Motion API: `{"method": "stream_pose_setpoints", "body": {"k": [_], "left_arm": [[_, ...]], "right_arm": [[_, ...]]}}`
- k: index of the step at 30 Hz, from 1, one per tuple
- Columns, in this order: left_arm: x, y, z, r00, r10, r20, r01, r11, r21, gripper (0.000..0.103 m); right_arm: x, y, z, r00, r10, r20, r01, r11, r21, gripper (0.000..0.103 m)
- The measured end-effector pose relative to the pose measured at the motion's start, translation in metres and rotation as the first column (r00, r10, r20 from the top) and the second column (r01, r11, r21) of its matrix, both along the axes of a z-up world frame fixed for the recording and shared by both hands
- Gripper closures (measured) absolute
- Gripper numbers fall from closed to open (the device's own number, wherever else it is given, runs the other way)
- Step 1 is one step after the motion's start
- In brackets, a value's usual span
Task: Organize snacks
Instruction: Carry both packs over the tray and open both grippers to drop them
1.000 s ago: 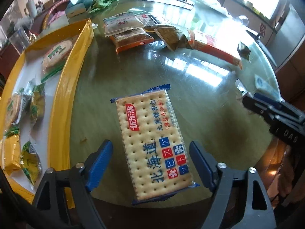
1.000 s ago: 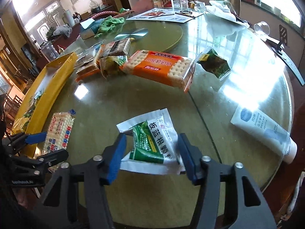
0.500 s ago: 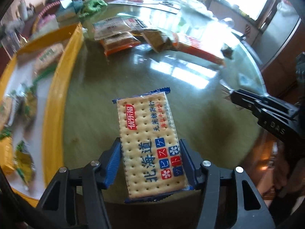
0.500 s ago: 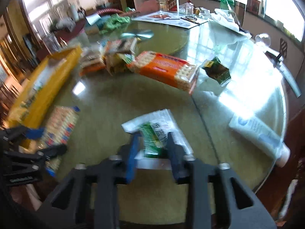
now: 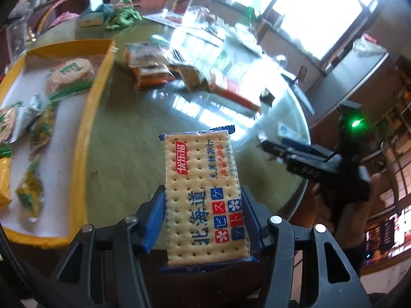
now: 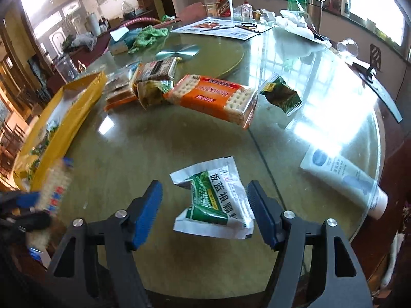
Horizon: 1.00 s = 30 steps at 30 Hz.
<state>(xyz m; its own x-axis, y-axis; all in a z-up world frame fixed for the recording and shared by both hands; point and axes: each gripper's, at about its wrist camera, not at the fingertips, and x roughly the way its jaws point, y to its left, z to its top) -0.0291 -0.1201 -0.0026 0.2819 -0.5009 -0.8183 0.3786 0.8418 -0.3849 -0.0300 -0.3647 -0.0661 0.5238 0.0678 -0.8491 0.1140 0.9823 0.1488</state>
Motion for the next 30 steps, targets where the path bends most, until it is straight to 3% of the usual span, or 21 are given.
{"method": "stream_pose_setpoints", "body": {"k": [2,3,7,9,11,12,17,23,30], "left_arm": [[-0.003,0.013,0.012,1.000,0.025,0.014,-0.024,0.999,-0.028,0.047],[-0.004,0.018,0.017,0.999,0.035,0.021,-0.034,0.999,-0.037,0.047],[-0.005,0.045,0.033,0.994,0.089,0.062,-0.086,0.995,-0.055,0.048],[-0.003,0.055,0.036,0.991,0.113,0.067,-0.109,0.992,-0.064,0.048],[-0.001,0.068,0.040,0.985,0.148,0.084,-0.142,0.987,-0.072,0.048],[-0.001,0.073,0.040,0.983,0.162,0.090,-0.156,0.985,-0.070,0.048],[0.008,0.110,0.037,0.963,0.256,0.085,-0.250,0.966,-0.067,0.048],[0.016,0.155,0.040,0.926,0.363,0.102,-0.357,0.931,-0.077,0.048],[0.037,0.188,0.046,0.891,0.434,0.134,-0.425,0.901,-0.089,0.048]], "right_arm": [[-0.001,0.001,-0.002,1.000,0.004,-0.011,-0.005,0.999,-0.033,0.044],[-0.004,0.002,-0.001,1.000,-0.002,-0.007,0.001,0.999,-0.046,0.054],[-0.012,0.015,0.005,0.999,0.045,0.019,-0.043,0.996,-0.075,0.065],[-0.007,0.022,-0.002,0.998,0.062,-0.008,-0.062,0.994,-0.092,0.076],[-0.003,0.029,-0.008,0.998,0.063,-0.030,-0.066,0.989,-0.130,0.081],[0.000,0.034,-0.009,0.997,0.071,-0.036,-0.076,0.985,-0.156,0.093],[0.003,0.041,-0.005,0.998,0.054,-0.045,-0.061,0.983,-0.175,0.098],[0.007,0.059,0.021,0.996,0.086,0.035,-0.081,0.990,-0.118,0.100],[0.033,0.120,0.063,0.959,0.239,0.152,-0.242,0.970,0.005,0.100]]}}
